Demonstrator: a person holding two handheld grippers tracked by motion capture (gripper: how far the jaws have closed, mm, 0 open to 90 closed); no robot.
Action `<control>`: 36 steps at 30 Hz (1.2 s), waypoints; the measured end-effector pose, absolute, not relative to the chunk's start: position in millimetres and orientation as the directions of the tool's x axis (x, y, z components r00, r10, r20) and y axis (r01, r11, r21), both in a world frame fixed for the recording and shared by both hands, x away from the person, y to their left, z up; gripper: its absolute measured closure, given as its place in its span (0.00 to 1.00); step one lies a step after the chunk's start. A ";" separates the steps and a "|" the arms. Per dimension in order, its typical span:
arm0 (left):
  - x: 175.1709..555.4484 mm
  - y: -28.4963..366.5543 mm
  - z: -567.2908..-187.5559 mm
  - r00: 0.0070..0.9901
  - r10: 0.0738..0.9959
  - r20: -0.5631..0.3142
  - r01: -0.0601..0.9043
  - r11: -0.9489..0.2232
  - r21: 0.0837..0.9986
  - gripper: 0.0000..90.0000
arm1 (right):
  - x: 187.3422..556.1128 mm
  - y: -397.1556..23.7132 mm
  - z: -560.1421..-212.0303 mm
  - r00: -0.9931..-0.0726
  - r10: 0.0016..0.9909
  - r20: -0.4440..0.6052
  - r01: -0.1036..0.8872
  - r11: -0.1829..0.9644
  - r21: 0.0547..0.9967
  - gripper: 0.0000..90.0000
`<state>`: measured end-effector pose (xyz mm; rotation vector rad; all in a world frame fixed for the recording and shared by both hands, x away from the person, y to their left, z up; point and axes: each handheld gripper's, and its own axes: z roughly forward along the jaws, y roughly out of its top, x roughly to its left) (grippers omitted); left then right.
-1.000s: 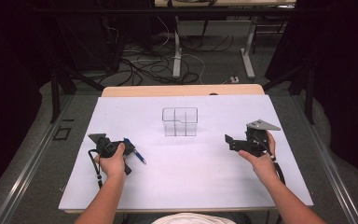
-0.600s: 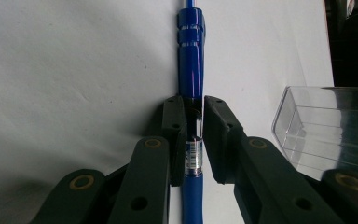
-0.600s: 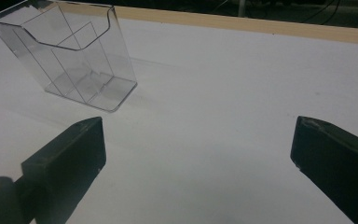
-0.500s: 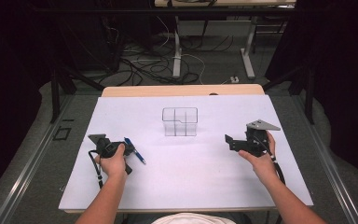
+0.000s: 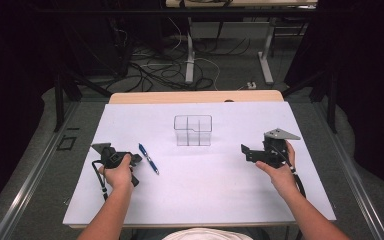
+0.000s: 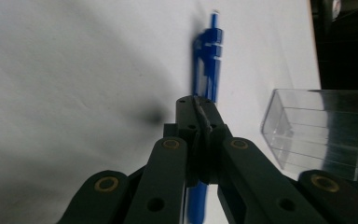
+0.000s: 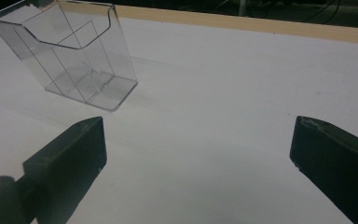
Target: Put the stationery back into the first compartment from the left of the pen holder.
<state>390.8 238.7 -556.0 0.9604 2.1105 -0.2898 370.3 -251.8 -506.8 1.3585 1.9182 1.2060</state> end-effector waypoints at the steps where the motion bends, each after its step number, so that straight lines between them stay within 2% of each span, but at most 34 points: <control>1: 391.3 237.5 -558.7 -0.418 0.541 -0.730 0.703 0.701 0.117 1.00 | 370.5 -251.8 -507.1 -0.384 0.919 0.093 0.481 0.113 0.870 0.04; 8: 391.6 230.9 -559.9 -0.407 0.566 -0.717 0.713 0.687 0.138 1.00 | 371.3 -252.9 -508.2 -0.381 0.920 0.094 0.482 0.111 0.869 0.04; 15: 392.5 222.8 -557.6 -0.387 0.575 -0.721 0.730 0.669 0.142 0.89 | 371.0 -253.1 -507.7 -0.382 0.919 0.095 0.481 0.110 0.870 0.04; 23: 390.8 206.9 -557.3 -0.368 0.601 -0.709 0.765 0.630 0.138 0.82 | 370.5 -253.6 -507.3 -0.381 0.920 0.095 0.482 0.110 0.869 0.04; 36: 383.8 190.6 -555.1 -0.374 0.624 -0.686 0.769 0.623 0.147 0.80 | 370.7 -254.2 -507.2 -0.382 0.919 0.097 0.480 0.108 0.870 0.04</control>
